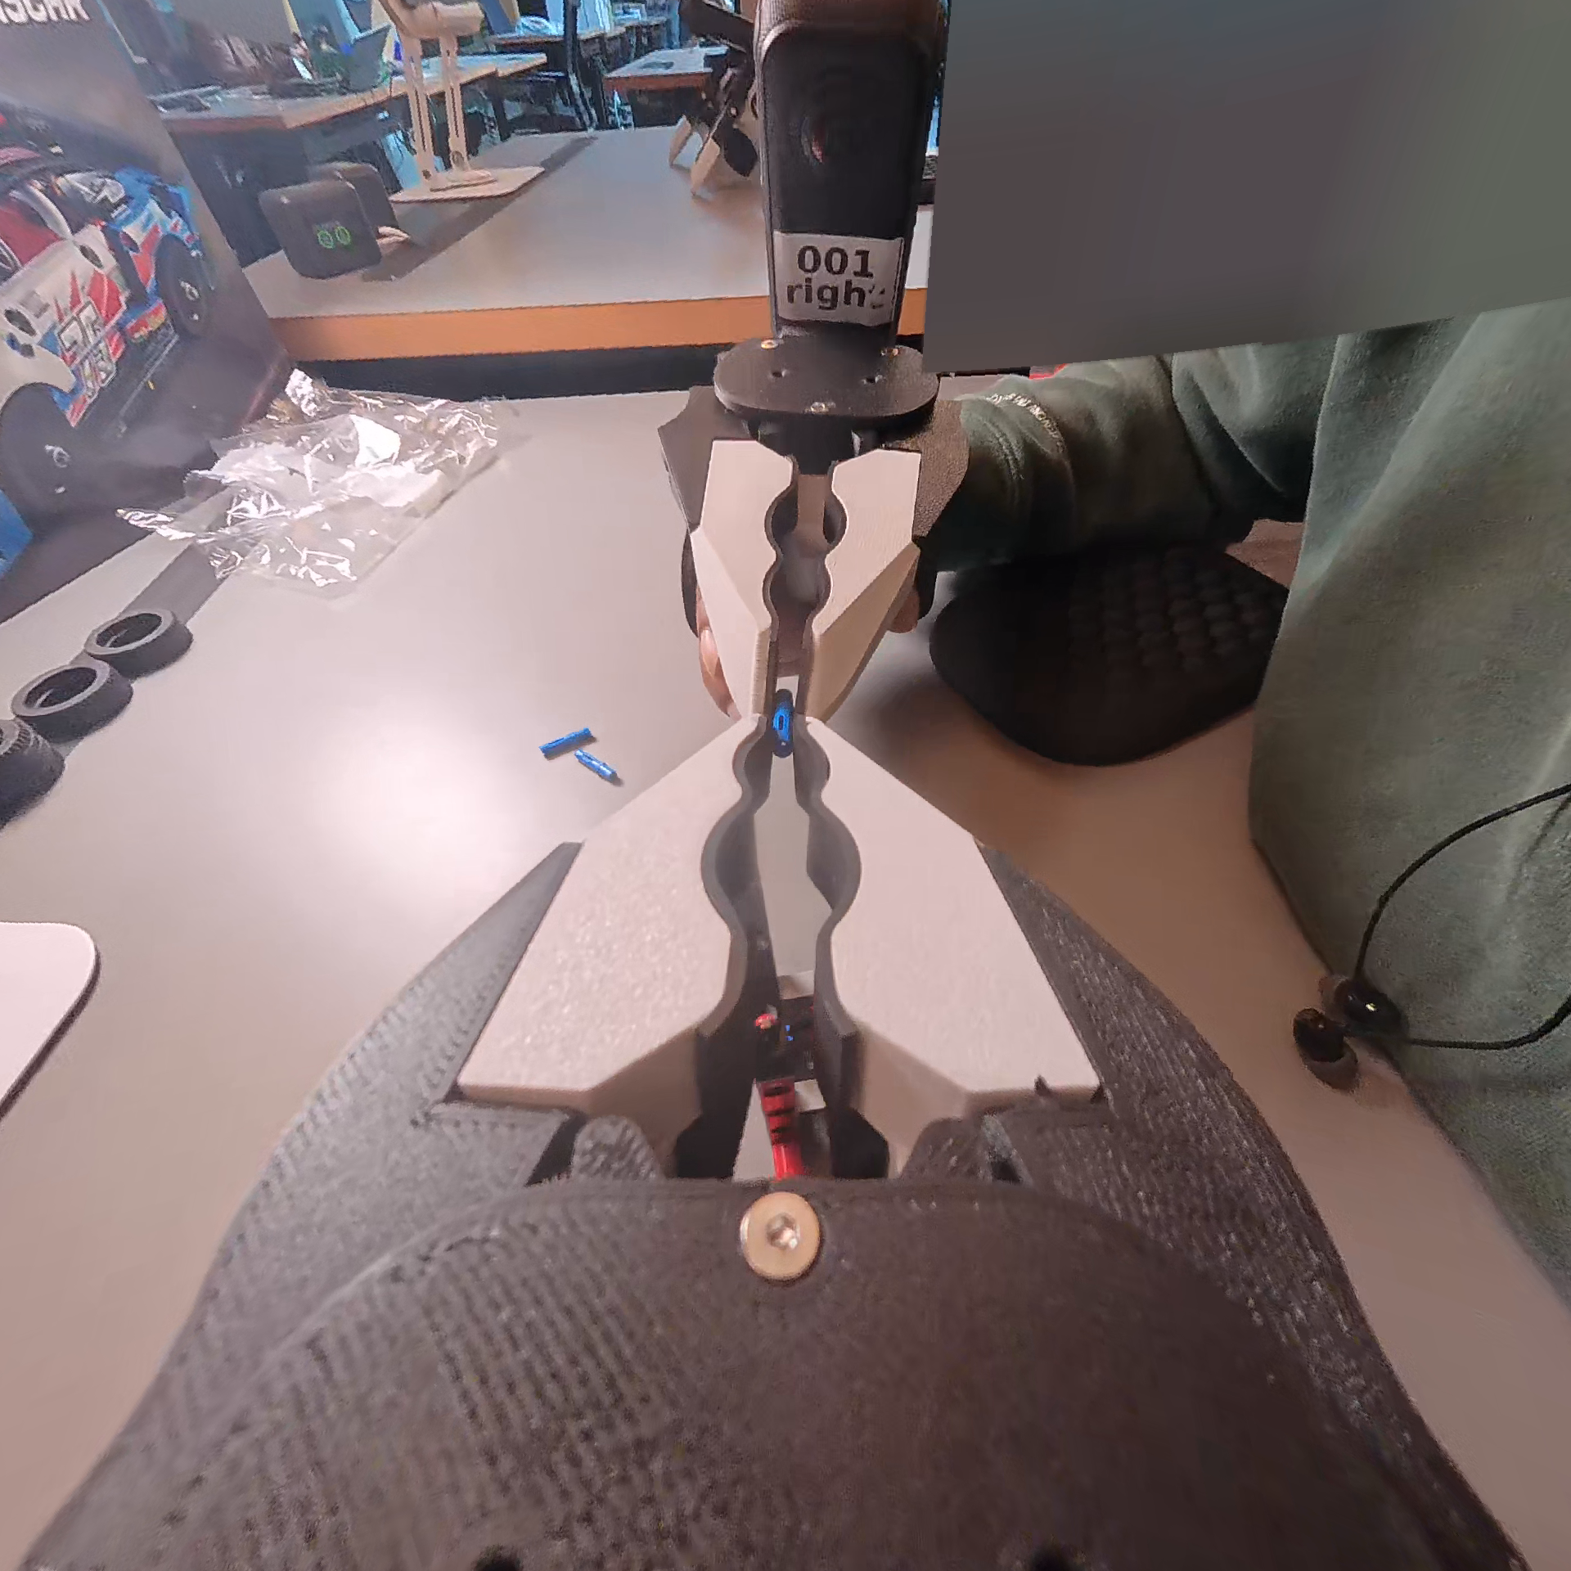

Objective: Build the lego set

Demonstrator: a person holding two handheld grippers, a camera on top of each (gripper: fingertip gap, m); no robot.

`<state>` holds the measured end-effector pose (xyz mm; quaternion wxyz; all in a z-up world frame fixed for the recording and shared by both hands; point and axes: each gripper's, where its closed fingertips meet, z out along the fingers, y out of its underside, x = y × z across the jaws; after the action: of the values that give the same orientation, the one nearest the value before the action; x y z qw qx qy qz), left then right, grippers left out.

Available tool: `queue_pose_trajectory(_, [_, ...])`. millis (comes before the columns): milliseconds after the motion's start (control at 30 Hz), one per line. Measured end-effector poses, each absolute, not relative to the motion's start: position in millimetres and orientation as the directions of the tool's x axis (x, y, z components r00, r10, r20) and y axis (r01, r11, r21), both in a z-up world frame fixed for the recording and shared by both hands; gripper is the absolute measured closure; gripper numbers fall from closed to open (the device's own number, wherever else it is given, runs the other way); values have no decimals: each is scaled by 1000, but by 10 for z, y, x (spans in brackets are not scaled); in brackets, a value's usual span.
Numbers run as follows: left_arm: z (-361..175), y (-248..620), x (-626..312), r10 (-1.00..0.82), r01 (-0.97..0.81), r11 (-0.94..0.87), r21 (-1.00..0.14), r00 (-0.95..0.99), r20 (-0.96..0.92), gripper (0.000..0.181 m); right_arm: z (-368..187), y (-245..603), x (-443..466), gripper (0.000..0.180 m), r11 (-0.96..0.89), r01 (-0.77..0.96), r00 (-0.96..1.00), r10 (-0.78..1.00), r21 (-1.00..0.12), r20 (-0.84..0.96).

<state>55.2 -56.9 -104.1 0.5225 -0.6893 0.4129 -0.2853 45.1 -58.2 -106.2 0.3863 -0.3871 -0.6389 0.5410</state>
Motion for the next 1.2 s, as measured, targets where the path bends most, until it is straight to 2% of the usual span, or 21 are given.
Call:
queue_pose_trajectory(233, [-1012,-539,492,-865,-200,-127,-971,502,10,178,-1023,-528,437,176,80,38,-374,925,-996,60])
queue_pose_trajectory(533, [-933,-571,515,-879,-88,-177,-980,462,117,177,-915,-596,463,166,73,-31,-388,918,-997,80])
queue_pose_trajectory(833, [-889,-592,538,-885,-51,-187,-981,442,146,178,-883,-599,466,176,122,-54,-360,923,-991,133])
queue_pose_trajectory(1200, [-845,-591,515,-886,-13,-191,-981,433,167,178,-875,-586,466,177,120,-58,-354,926,-991,133])
